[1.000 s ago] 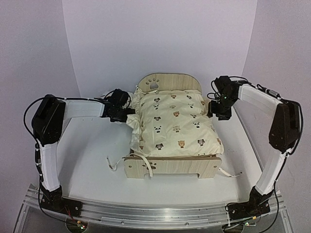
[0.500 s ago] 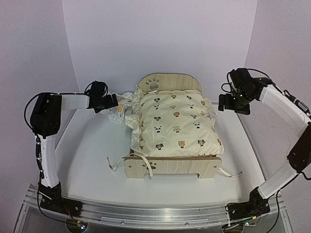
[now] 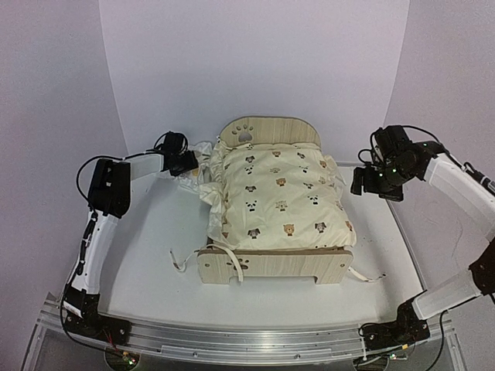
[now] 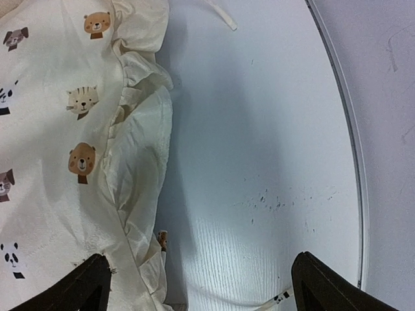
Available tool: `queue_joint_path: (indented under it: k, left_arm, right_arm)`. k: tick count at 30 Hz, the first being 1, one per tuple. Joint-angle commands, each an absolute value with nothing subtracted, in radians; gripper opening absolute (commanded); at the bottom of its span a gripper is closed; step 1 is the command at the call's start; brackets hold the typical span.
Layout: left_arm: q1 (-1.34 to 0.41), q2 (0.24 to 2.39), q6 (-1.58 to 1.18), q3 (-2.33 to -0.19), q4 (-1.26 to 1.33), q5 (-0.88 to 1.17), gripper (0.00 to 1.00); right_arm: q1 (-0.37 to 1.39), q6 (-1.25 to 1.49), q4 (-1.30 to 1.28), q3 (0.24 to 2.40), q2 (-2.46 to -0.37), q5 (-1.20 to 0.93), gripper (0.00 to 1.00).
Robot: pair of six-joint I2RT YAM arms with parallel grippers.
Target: Set up the pet bed
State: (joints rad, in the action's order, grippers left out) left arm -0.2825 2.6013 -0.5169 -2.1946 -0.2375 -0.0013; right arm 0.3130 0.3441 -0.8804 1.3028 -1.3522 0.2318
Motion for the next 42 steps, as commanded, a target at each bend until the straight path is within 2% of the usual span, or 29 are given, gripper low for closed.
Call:
queue_joint_path:
  k: [1, 4, 6, 13, 18, 26, 34, 36, 37, 42]
  left_arm:
    - [-0.279, 2.652, -0.536, -2.233, -0.332, -0.089, 0.26]
    - [-0.280, 2.602, -0.521, -2.162, -0.306, -0.106, 0.06]
    - [-0.287, 2.527, -0.510, -2.074, -0.257, -0.121, 0.00]
    - [-0.447, 2.093, -0.450, -1.768, -0.168, -0.402, 0.00]
    - [-0.601, 1.922, -0.415, -1.700, -0.185, -0.507, 0.00]
    - [-0.820, 1.928, -0.383, -1.800, -0.176, -0.564, 0.00]
    - [-0.864, 2.181, -0.507, -2.027, -0.089, -0.463, 0.02]
    - [-0.864, 2.261, -0.528, -2.119, -0.070, -0.435, 0.06]
    - [-0.864, 2.299, -0.533, -2.166, -0.052, -0.428, 0.13]
    - [-0.862, 2.420, -0.566, -2.236, 0.172, -0.348, 0.58]
  right_arm:
    - [0.316, 0.355, -0.838, 1.267, -1.300, 0.199, 0.98]
    - [0.315, 0.359, -0.826, 1.262, -1.303, 0.178, 0.98]
    - [0.316, 0.363, -0.821, 1.260, -1.303, 0.171, 0.98]
    - [0.318, 0.402, -0.788, 1.256, -1.260, 0.198, 0.96]
    - [0.321, 0.408, -0.785, 1.266, -1.219, 0.216, 0.96]
    - [0.321, 0.422, -0.785, 1.254, -1.164, 0.209, 0.96]
    - [0.321, 0.435, -0.785, 1.216, -1.153, 0.201, 0.97]
    - [0.321, 0.435, -0.785, 1.211, -1.155, 0.198, 0.97]
    - [0.321, 0.434, -0.785, 1.208, -1.154, 0.196, 0.97]
    - [0.321, 0.429, -0.782, 1.203, -1.156, 0.194, 0.97]
